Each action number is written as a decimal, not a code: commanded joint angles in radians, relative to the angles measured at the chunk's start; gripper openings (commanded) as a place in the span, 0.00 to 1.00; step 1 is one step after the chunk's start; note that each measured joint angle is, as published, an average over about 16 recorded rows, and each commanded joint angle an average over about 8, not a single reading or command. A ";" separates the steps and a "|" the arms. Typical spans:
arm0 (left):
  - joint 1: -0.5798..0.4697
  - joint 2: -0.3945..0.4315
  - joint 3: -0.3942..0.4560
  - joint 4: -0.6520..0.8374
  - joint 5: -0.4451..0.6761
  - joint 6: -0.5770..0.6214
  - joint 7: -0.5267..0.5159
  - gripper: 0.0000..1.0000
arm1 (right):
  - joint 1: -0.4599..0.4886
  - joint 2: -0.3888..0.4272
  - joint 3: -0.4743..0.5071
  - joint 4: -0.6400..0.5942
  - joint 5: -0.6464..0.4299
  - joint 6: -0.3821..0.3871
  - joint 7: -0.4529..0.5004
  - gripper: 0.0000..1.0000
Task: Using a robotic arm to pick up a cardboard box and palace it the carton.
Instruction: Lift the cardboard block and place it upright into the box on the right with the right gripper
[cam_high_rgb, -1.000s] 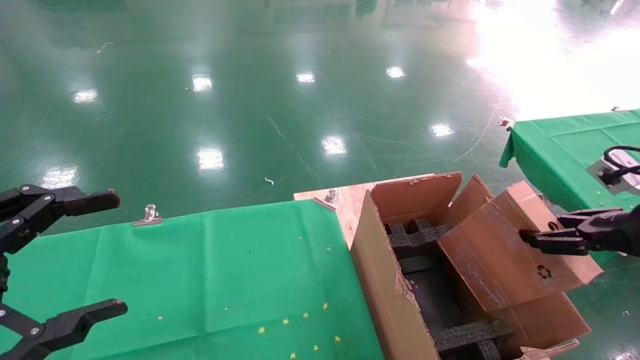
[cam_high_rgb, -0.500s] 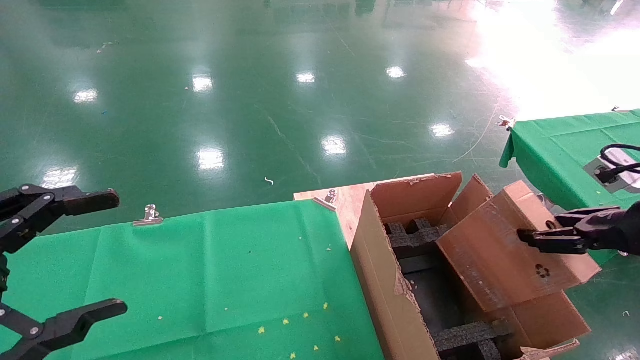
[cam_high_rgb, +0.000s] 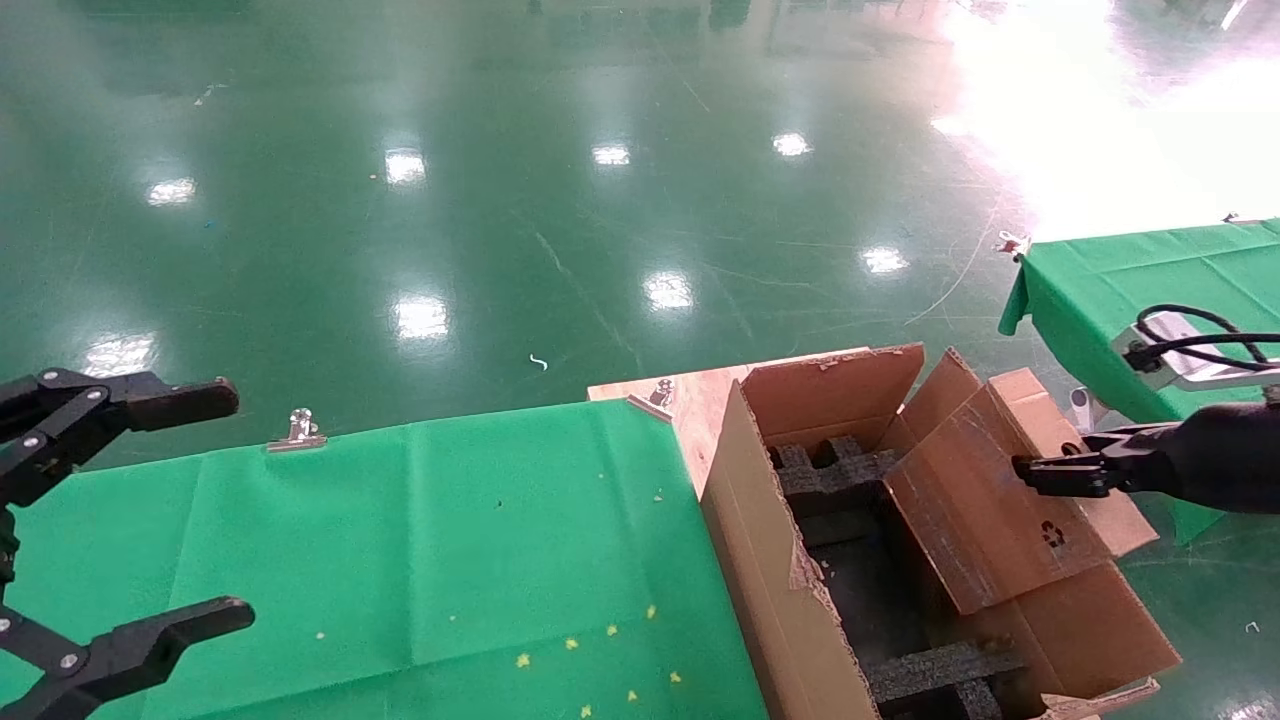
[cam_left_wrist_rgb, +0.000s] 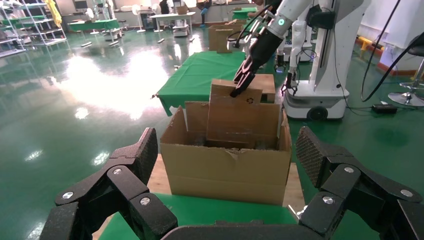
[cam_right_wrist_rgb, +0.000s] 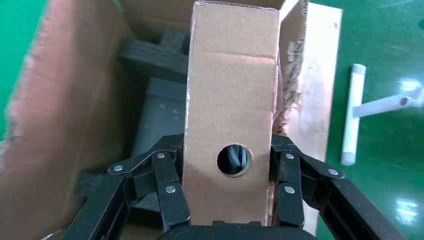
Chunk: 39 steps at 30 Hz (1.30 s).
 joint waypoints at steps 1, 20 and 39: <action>0.000 0.000 0.000 0.000 0.000 0.000 0.000 1.00 | -0.010 -0.006 -0.009 0.010 -0.024 0.032 0.031 0.00; 0.000 0.000 0.000 0.000 0.000 0.000 0.000 1.00 | -0.092 -0.086 -0.088 0.069 -0.205 0.160 0.266 0.00; 0.000 0.000 0.000 0.000 0.000 0.000 0.000 1.00 | -0.200 -0.159 -0.137 0.018 -0.210 0.265 0.340 0.00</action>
